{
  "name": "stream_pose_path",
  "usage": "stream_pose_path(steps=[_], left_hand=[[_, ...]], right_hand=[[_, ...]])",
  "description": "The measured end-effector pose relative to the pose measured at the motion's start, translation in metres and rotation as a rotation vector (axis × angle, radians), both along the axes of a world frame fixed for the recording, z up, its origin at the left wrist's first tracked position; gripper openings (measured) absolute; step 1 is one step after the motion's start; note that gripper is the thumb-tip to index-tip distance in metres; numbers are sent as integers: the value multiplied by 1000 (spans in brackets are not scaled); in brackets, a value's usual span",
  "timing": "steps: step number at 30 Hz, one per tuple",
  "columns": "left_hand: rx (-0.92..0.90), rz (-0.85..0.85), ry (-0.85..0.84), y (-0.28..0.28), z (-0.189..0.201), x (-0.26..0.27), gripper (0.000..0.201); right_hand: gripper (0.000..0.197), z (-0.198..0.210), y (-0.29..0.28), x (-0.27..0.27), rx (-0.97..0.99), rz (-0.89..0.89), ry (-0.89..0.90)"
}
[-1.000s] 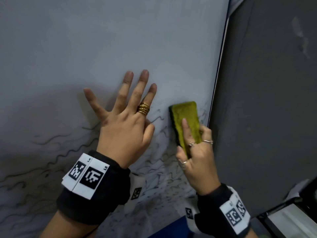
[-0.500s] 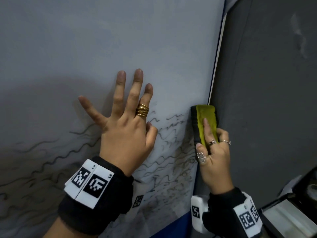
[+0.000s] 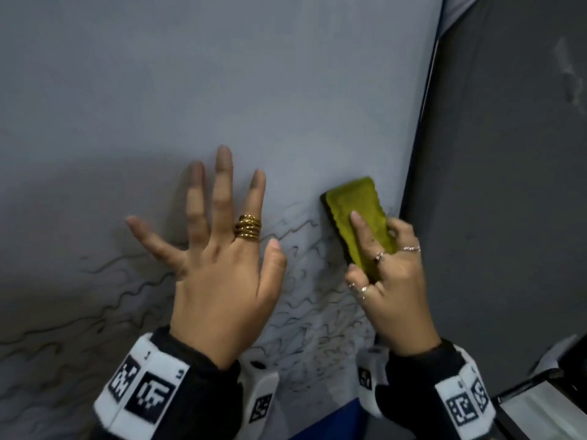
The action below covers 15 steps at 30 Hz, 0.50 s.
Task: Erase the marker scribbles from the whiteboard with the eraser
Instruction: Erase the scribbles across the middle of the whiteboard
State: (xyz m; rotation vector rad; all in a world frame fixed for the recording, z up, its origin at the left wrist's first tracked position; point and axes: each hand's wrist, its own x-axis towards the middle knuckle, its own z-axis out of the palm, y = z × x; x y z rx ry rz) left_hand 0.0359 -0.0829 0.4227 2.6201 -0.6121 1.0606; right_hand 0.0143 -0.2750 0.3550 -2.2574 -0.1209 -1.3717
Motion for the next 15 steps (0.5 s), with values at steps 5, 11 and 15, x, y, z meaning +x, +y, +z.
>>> stream_pose_path(steps=[5,11,15], left_hand=[[39,35,3,7,-4,8,66],[55,36,-14,15,-2,10,64],[49,36,-4,12,-1,6,65]], right_hand=[[68,25,35,19,24,115,-62],[67,-23,20,14,-45,51,-25],[62,-1,19,16,16,13,-97]])
